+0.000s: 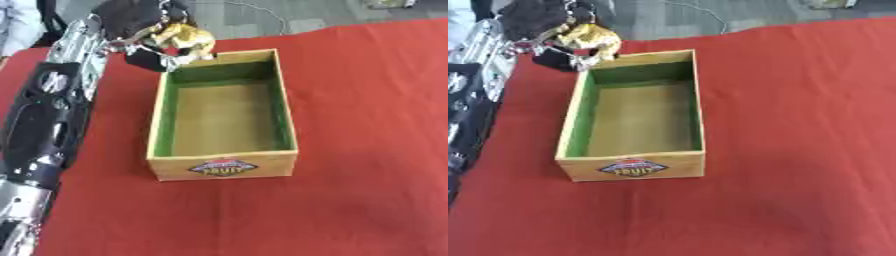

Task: Pick up objects on the table and place them in the box.

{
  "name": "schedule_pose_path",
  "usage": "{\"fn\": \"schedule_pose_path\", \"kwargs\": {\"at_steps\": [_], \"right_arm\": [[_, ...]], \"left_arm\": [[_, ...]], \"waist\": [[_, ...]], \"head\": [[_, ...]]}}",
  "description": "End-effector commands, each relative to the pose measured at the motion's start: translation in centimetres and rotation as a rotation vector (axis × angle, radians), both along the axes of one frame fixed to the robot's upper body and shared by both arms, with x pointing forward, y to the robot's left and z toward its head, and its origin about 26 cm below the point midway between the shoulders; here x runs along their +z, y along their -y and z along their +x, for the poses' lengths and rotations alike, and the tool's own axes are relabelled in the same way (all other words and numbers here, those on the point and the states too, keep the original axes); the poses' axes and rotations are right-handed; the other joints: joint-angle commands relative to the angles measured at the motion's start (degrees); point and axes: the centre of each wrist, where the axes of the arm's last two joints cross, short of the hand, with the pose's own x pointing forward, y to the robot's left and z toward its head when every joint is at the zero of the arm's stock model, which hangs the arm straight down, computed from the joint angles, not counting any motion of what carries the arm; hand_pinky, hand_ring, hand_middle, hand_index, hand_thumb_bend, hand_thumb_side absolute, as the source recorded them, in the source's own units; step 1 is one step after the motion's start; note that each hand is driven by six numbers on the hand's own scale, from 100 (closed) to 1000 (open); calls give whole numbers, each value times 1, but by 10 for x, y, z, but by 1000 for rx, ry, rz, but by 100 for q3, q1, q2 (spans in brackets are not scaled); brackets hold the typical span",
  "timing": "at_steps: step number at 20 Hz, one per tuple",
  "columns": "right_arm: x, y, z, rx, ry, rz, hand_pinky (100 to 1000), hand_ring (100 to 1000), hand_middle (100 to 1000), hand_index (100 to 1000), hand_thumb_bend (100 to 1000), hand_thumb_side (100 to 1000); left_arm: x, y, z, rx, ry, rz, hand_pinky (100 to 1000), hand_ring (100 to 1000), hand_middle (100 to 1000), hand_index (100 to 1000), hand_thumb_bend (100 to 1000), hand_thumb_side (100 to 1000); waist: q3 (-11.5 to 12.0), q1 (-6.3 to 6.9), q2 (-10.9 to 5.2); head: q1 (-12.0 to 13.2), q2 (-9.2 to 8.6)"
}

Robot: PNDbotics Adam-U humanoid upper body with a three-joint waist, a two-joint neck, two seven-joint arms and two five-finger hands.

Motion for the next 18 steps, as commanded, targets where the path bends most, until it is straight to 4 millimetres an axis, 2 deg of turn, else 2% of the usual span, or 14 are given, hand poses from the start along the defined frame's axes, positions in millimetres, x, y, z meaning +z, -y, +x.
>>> {"fn": "schedule_pose_path", "kwargs": {"at_steps": [1,7,11,15,18], "right_arm": [[7,0,0,19,16,-11,904,563,404,756,100,415],[6,-3,1,31,7,-9,906,562,402,756,100,417],[6,-5,1,38,5,-7,908,562,401,756,100,417],[7,-7,2,51,1,-6,910,561,400,757,100,417],[7,-9,2,57,-1,-6,911,561,400,757,100,417]], "left_arm": [[5,2,1,14,28,34,630,560,387,259,100,476],[-12,13,6,1,10,42,622,557,391,276,100,453],[-27,23,8,9,-12,-19,613,549,390,285,100,448],[-34,30,9,49,-29,-90,607,538,393,290,100,457],[-39,35,9,77,-58,-140,603,532,396,312,100,429]], "waist": [[-14,-45,-96],[-1,-69,-72],[-17,-87,-56],[-43,-94,-43],[-60,-96,-36]], "head": [[37,-49],[-33,-28],[-48,-19],[-26,-23],[-21,-21]]}}
